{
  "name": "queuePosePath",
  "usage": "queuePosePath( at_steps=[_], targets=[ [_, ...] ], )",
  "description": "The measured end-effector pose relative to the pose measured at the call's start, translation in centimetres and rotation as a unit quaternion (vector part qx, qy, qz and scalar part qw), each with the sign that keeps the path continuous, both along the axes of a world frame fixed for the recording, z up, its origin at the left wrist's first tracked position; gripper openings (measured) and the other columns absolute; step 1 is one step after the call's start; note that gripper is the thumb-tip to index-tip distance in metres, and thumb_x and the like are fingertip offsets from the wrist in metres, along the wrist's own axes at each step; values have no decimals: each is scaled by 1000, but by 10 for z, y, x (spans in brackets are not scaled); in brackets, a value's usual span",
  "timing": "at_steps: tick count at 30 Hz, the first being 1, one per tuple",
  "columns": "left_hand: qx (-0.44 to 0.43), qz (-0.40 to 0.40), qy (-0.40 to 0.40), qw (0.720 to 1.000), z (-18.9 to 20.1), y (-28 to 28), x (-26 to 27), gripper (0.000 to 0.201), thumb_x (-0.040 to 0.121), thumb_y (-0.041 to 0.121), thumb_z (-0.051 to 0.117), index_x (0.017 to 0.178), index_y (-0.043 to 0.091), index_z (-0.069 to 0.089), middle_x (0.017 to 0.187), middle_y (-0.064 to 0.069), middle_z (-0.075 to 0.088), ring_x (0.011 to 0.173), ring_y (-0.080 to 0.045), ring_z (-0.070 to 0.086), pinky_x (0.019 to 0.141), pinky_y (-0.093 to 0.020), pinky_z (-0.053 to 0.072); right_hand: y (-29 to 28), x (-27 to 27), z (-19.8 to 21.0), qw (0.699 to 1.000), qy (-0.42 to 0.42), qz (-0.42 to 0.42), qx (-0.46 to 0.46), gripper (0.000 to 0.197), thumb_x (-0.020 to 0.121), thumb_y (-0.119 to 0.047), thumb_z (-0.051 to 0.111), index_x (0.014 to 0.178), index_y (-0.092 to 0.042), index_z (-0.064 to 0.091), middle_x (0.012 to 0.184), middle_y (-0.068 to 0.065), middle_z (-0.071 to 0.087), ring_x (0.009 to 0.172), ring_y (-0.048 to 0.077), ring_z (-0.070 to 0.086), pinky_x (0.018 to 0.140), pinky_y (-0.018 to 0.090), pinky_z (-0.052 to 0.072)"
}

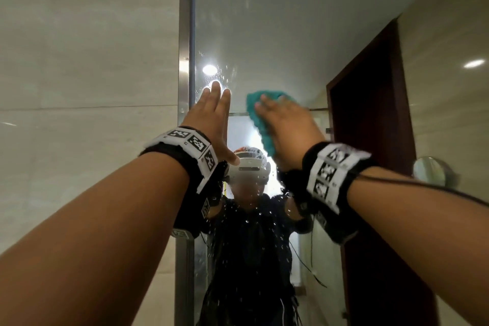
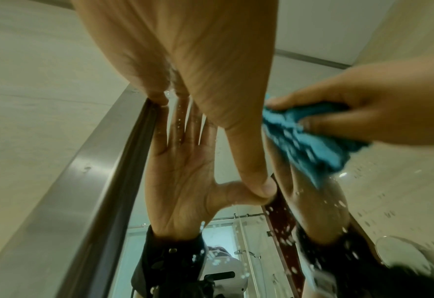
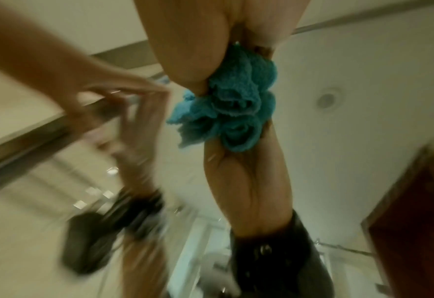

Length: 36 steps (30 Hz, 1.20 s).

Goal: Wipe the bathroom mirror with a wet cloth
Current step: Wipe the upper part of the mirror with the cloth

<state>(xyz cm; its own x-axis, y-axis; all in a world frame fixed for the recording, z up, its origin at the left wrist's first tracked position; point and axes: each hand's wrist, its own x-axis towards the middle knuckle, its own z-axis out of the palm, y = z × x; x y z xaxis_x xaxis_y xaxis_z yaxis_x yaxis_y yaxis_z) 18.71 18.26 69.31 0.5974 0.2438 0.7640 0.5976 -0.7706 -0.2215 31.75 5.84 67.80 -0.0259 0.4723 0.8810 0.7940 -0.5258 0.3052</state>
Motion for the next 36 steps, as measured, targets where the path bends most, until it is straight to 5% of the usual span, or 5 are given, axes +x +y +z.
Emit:
queuePosePath(
  at_steps=[15, 21, 27, 33, 36],
  targets=[
    [19, -3, 41, 999, -27, -27, 33, 145, 57, 64, 77, 145, 7, -22, 153, -11, -28, 143, -28, -18, 118, -41, 1, -16, 9, -16, 994, -11, -26, -108, 68, 94, -25, 50, 150, -26, 12, 158, -5, 6, 144, 23, 10, 115, 32, 5],
    [18, -5, 36, 999, -28, -25, 33, 144, 57, 61, 79, 146, 10, -22, 154, -7, -27, 143, -25, -18, 118, -38, -1, -41, 44, 36, 994, 102, -8, 37, 60, 92, -15, 48, 147, -23, 25, 156, -2, 16, 141, 25, 21, 116, 32, 14],
    [16, 1, 42, 999, -27, -27, 33, 147, 54, 66, 78, 145, 9, -23, 153, -8, -28, 143, -26, -18, 118, -39, 1, -29, 26, -17, 993, -48, 21, -110, 64, 89, -25, 54, 147, -24, 26, 155, -4, 19, 142, 24, 19, 115, 30, 4],
    [7, -1, 45, 999, -26, -27, 33, 146, 56, 62, 79, 145, 10, -24, 153, -7, -29, 143, -25, -20, 116, -38, -3, -55, 53, 21, 988, 95, 47, 111, 53, 92, -11, 49, 142, -17, 37, 152, 4, 29, 137, 23, 30, 111, 22, 13],
    [8, -4, 42, 999, -27, -27, 33, 147, 55, 62, 80, 145, 10, -23, 153, -7, -28, 143, -26, -19, 118, -40, -1, -39, 26, -13, 991, 83, 91, 47, 50, 90, -8, 49, 140, -12, 40, 146, 10, 39, 132, 25, 36, 106, 18, 16]
  ],
)
